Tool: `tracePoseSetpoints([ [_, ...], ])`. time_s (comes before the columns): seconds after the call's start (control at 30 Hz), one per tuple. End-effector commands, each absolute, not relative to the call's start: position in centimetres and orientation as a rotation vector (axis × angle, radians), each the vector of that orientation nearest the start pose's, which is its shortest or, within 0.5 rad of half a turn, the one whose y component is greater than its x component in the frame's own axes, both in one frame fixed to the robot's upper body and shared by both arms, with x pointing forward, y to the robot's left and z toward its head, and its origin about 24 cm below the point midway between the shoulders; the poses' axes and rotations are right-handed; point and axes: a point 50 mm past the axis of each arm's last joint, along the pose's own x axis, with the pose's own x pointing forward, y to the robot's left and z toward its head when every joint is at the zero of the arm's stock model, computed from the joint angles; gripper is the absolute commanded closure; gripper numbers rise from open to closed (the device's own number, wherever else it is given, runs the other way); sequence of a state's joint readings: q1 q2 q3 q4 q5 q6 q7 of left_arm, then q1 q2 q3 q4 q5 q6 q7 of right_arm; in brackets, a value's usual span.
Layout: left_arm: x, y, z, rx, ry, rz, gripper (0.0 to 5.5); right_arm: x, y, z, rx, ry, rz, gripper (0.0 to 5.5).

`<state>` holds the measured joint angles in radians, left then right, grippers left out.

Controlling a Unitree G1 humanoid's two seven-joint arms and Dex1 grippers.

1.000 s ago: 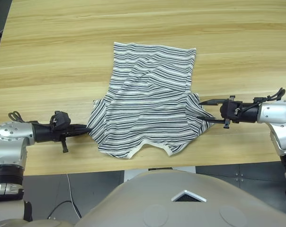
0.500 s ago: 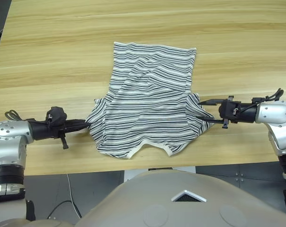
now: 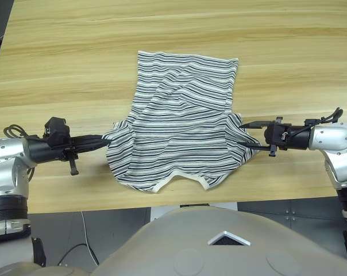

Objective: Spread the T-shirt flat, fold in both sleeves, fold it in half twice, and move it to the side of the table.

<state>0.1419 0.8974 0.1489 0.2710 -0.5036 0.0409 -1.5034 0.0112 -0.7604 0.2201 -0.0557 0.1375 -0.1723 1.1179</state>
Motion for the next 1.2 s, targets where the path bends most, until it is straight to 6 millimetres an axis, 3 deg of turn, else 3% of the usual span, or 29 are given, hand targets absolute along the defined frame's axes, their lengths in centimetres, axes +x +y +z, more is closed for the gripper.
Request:
tracePoseSetpoints([
  [0.03,19.7,28.6,6.5,0.103,0.444,-1.249,5.38,21.0,-19.1,5.9,-0.621,0.220,1.368,3.33],
  [0.33,21.8,23.4,5.3,0.104,0.431,-1.401,5.38,21.0,-18.7,5.8,-0.623,0.215,1.377,3.33],
  [0.47,21.8,21.2,3.9,0.119,0.473,-1.465,5.38,21.0,-18.5,5.8,-0.622,0.211,1.380,3.33],
  [0.63,21.3,20.1,2.4,0.137,0.531,-1.493,5.38,21.0,-18.2,5.8,-0.616,0.202,1.385,3.33],
  [0.73,21.2,20.1,2.4,0.105,0.547,-1.493,4.86,20.9,-18.2,5.8,-0.614,0.202,1.386,3.33],
  [0.97,22.0,20.2,6.0,0.002,0.395,-1.463,3.77,21.3,-18.6,6.5,-0.607,0.184,1.361,3.33],
  [1.13,21.9,20.1,6.4,-0.023,0.382,-1.449,2.88,21.6,-19.4,6.9,-0.617,0.194,1.341,3.33],
  [1.2,22.1,20.3,6.5,0.001,0.345,-1.428,2.74,22.1,-20.5,6.9,-0.554,0.262,1.299,3.33],
])
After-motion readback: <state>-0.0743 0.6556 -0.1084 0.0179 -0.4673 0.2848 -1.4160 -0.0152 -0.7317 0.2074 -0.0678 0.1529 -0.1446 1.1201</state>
